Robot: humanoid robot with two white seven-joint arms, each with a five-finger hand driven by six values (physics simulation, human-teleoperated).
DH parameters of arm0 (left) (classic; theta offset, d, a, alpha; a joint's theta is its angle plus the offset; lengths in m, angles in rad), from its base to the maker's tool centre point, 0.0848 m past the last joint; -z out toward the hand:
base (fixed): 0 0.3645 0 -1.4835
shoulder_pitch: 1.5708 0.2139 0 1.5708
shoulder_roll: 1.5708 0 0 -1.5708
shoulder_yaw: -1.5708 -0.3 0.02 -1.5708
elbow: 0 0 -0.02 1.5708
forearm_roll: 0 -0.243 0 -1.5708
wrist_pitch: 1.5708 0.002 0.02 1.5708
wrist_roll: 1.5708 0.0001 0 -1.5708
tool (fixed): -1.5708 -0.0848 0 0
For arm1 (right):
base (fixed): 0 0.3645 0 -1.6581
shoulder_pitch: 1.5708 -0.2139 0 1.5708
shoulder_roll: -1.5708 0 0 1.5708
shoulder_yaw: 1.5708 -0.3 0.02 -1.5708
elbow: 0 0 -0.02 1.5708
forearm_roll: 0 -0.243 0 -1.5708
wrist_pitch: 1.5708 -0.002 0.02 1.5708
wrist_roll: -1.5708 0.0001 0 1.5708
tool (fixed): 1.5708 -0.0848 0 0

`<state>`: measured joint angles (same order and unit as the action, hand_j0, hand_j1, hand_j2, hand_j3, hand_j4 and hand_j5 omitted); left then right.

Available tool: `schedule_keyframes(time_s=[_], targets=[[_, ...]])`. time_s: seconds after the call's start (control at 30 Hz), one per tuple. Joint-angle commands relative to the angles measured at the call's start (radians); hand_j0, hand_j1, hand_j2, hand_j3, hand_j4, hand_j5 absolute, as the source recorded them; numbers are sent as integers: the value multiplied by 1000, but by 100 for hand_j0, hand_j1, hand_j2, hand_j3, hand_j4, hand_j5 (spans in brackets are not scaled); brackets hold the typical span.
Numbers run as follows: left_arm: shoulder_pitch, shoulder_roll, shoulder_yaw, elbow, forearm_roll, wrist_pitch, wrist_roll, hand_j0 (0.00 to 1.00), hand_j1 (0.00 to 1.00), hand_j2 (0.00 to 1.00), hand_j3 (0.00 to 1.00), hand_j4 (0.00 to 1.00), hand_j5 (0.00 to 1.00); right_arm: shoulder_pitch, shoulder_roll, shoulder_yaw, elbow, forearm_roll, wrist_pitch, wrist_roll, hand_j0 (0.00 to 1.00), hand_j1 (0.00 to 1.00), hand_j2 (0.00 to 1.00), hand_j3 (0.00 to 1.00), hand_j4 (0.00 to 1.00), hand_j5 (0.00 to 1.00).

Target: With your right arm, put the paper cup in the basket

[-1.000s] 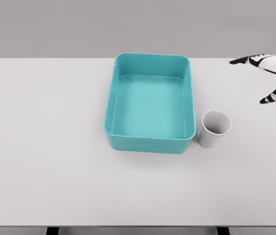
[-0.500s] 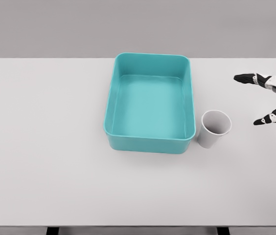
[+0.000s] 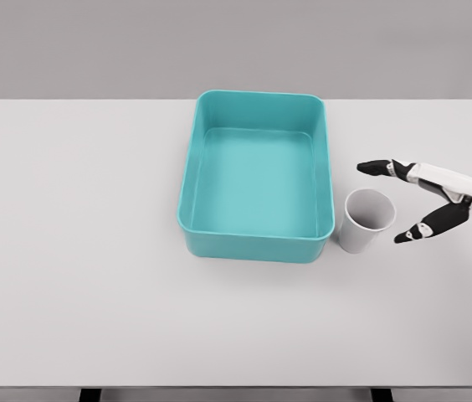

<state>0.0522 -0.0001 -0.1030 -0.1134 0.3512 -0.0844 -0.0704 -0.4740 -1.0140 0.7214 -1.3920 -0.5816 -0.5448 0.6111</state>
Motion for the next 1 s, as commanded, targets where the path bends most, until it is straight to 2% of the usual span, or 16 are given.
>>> schedule_keyframes(time_s=[0.0, 0.67, 0.97], targets=[[0, 0, 0, 0, 0, 0, 0, 100, 100, 100, 100, 100, 100, 0, 12, 0, 13, -9, 2, 0, 100, 100, 100, 100, 100, 100], [0, 0, 0, 0, 0, 0, 0, 100, 100, 100, 100, 100, 100, 2, 31, 35, 33, -23, 22, 0, 100, 100, 100, 100, 100, 100], [0, 0, 0, 0, 0, 0, 0, 100, 100, 100, 100, 100, 100, 2, 63, 49, 82, -23, 22, 0, 100, 100, 100, 100, 100, 100]])
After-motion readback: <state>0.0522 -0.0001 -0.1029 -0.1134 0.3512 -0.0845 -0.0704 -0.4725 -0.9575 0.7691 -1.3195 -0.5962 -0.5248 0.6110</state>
